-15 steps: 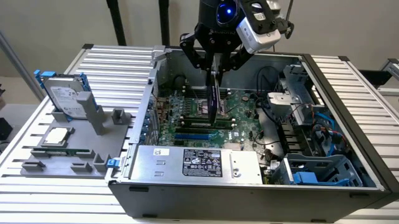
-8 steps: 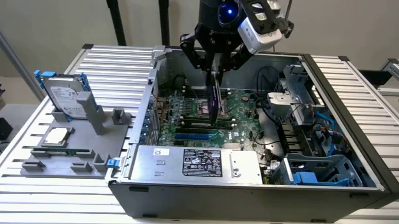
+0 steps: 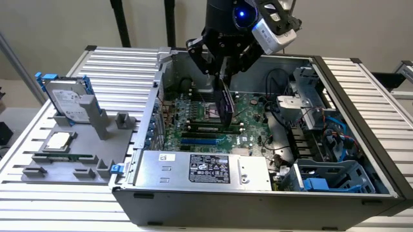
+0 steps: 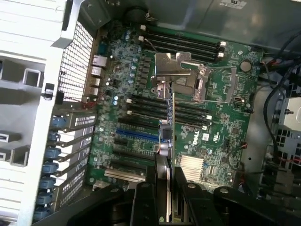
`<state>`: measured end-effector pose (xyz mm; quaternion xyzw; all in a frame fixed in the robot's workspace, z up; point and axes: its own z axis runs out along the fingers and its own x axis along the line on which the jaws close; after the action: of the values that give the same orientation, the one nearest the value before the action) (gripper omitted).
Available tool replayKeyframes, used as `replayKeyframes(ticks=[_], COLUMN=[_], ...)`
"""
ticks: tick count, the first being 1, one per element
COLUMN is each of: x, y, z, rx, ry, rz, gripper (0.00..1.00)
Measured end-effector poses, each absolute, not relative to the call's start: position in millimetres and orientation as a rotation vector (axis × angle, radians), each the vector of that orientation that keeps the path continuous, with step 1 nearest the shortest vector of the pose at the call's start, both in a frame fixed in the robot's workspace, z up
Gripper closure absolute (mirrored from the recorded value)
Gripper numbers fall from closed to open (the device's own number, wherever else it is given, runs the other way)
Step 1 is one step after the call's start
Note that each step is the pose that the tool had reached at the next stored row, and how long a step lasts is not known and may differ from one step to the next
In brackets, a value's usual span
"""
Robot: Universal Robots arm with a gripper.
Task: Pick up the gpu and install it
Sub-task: 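Pick up the gpu and move the gpu toward the slot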
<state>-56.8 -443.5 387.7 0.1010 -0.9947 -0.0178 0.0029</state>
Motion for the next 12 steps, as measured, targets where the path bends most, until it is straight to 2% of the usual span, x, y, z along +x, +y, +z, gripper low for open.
replayKeyframes(ticks=[12], x=[-56.8], y=[-443.5], z=[381.4], rx=[0.692], ry=[-3.076], rz=[-0.051], gripper=[1.00])
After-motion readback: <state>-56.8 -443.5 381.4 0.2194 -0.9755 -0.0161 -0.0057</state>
